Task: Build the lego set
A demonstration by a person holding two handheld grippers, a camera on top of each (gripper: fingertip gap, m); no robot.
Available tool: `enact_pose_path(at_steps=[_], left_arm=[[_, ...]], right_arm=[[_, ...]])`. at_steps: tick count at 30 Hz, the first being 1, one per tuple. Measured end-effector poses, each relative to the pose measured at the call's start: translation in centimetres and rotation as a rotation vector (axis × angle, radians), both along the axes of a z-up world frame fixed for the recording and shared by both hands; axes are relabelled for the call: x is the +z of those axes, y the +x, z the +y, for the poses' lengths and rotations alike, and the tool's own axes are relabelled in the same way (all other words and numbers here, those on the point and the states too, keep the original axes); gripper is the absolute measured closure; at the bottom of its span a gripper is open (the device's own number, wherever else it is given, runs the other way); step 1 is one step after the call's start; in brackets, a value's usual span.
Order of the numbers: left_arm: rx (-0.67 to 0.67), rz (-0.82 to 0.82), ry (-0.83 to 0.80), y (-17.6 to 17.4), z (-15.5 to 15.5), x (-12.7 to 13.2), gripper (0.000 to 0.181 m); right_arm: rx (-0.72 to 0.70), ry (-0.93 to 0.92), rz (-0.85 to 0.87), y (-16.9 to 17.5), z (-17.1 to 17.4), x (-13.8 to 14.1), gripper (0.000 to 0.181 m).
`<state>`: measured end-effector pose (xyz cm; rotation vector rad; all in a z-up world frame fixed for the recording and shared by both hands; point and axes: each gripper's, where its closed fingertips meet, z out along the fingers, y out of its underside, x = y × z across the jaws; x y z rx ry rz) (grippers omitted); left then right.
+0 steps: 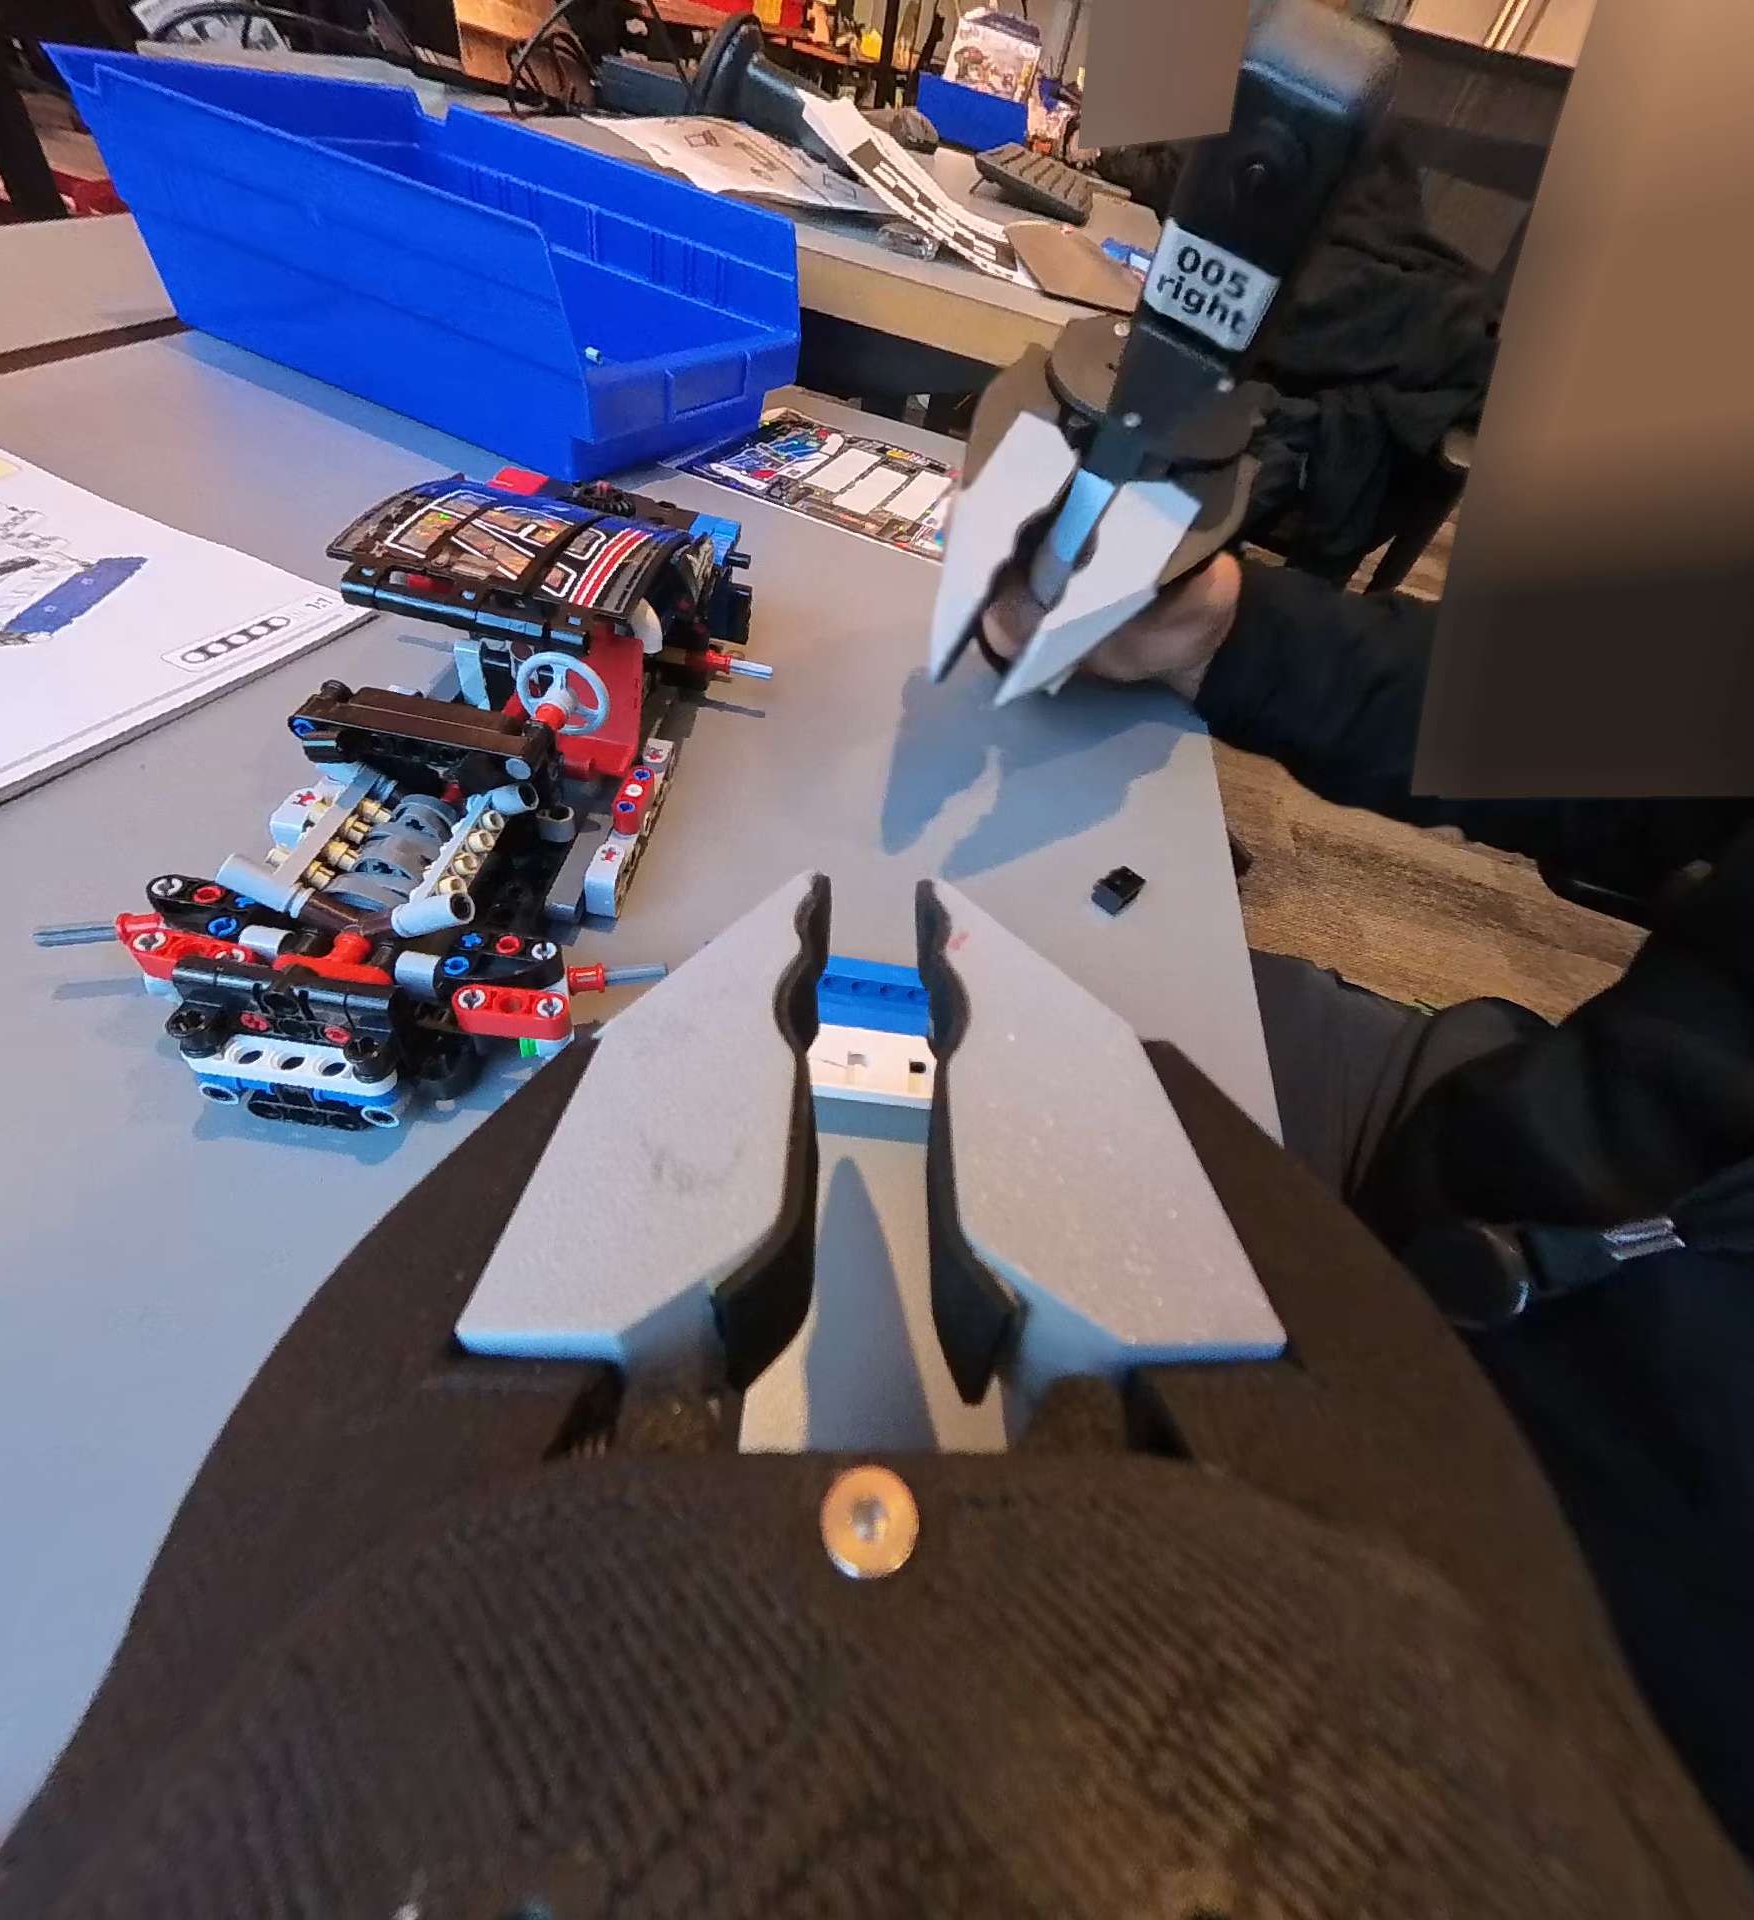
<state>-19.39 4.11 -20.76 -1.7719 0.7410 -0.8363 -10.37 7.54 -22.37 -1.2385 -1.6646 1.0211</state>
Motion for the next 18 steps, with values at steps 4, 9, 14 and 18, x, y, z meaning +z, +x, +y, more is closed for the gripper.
enact_pose_path(at_steps=[4,9,14,18], left_arm=[[-0.004,0.003,0.005,0.1,-0.1,0.0,0.168],[-0.019,0.015,0.005,0.3,-0.3,-0.1,0.168],[-0.027,0.026,0.007,0.5,-0.4,-0.2,0.168],[-0.027,0.022,0.004,0.5,-0.4,-0.2,0.168]], right_arm=[[0.142,-0.107,-0.171,1.1,-3.6,-1.7,0.161],[0.226,-0.079,-0.401,2.8,-6.4,-4.0,0.155],[0.252,-0.034,-0.529,3.5,-6.6,-5.4,0.154],[0.261,0.073,-0.625,3.7,-6.1,-5.8,0.153]])
